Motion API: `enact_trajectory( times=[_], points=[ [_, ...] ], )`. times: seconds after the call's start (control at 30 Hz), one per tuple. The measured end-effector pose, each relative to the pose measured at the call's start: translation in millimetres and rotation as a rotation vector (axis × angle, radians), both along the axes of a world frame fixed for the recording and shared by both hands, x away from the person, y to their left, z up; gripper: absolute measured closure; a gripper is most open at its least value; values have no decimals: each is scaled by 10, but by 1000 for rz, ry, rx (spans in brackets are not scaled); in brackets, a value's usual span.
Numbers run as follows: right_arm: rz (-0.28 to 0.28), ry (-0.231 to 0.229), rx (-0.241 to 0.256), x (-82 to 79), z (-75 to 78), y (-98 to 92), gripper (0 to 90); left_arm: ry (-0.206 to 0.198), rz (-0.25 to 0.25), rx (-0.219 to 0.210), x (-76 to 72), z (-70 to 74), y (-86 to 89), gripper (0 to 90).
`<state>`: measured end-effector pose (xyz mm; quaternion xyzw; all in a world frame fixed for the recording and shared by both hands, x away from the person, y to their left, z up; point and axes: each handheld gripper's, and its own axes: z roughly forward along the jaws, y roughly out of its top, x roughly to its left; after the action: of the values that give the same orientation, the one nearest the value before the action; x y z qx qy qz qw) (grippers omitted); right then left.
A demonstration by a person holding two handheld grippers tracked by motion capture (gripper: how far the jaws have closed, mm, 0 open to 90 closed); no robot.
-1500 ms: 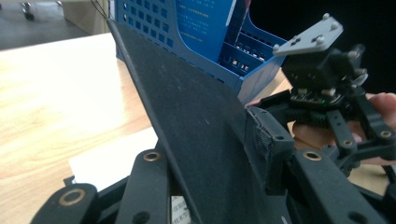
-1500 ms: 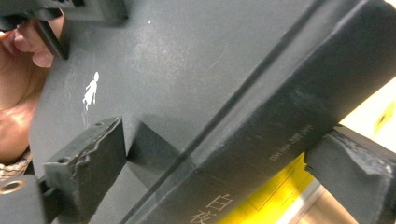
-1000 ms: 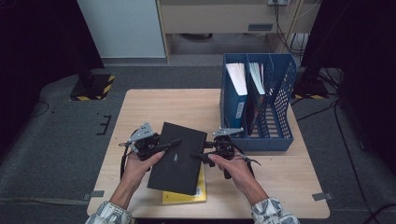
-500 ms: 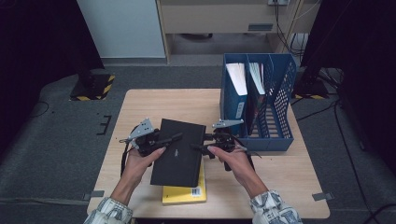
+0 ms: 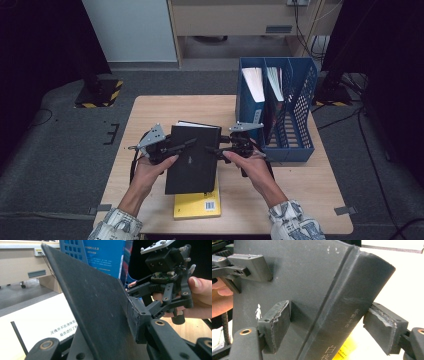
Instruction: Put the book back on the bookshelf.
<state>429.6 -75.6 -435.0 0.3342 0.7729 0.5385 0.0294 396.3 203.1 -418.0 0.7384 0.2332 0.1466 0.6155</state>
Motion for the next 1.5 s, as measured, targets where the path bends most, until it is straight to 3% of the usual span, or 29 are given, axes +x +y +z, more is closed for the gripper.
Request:
enact_trajectory(
  times=[0.13,0.3,0.6,0.7,0.77,0.93,1.07,1.17,1.37,1.5],
  points=[
    [0,-48,-13,-115,41,14,252,-6,-15,0,-102,11,52,694],
    [1,-101,-19,-262,72,35,281,-4,-24,-33,-226,-23,119,695],
    [21,-165,-11,-469,125,27,343,-7,-72,-35,-422,-62,238,704],
    [62,-142,-27,-461,77,55,311,-13,-92,-30,-460,-56,249,757],
    [60,-147,-32,-461,54,91,278,-7,-95,-31,-457,-48,248,772],
    [79,-131,-3,-396,22,136,240,-11,-105,-45,-448,-69,278,793],
    [112,-82,17,-320,-36,206,130,-12,-110,-46,-452,-71,283,799],
    [165,-55,36,-301,-80,261,162,-8,-110,-52,-438,-80,291,800],
    [170,-64,0,-257,-42,256,217,10,-93,-61,-340,-109,288,779],
    [170,-36,-19,-137,-28,262,226,31,-76,-74,-204,-136,282,764]
  ],
)
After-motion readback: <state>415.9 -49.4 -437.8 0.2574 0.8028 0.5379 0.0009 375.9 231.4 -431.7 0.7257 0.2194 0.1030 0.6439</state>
